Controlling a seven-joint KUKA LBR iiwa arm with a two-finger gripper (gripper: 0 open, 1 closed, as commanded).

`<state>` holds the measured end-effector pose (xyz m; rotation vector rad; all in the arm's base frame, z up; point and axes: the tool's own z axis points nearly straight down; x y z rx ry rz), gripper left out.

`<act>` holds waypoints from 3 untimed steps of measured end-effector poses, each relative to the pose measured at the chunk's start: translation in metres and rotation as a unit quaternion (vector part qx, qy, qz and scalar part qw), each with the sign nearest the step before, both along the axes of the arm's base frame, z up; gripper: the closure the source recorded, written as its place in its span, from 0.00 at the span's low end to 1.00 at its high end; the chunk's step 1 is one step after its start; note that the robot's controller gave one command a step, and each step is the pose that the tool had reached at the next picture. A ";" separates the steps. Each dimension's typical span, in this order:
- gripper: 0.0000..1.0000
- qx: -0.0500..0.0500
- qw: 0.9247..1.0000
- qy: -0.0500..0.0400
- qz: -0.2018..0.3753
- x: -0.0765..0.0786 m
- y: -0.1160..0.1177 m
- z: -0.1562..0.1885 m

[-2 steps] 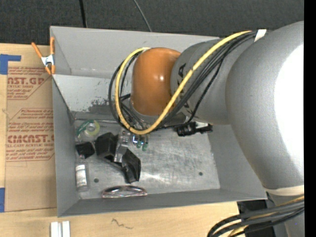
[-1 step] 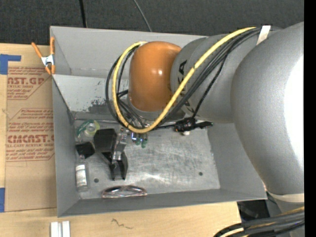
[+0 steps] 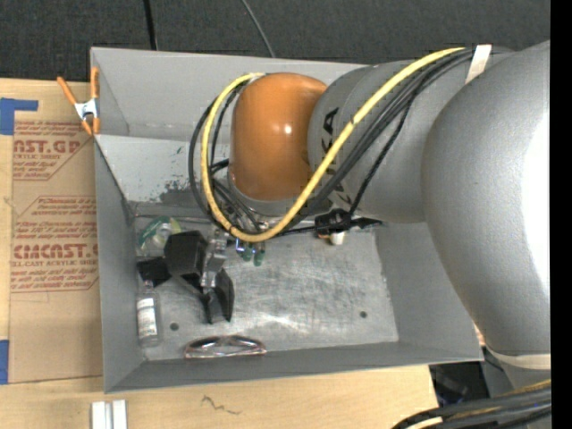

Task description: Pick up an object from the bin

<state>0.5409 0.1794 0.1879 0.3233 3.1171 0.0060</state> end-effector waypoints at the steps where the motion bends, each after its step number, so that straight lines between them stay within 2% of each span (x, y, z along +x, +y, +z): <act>1: 1.00 0.005 1.000 -0.006 -0.016 0.006 0.001 -0.041; 2: 1.00 -0.003 0.998 0.009 -0.067 0.020 -0.010 -0.036; 3: 1.00 -0.002 0.995 0.004 -0.103 0.035 -0.011 -0.021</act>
Offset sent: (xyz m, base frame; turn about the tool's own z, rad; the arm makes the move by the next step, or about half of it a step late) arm 0.0409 -0.0161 -0.0130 0.2029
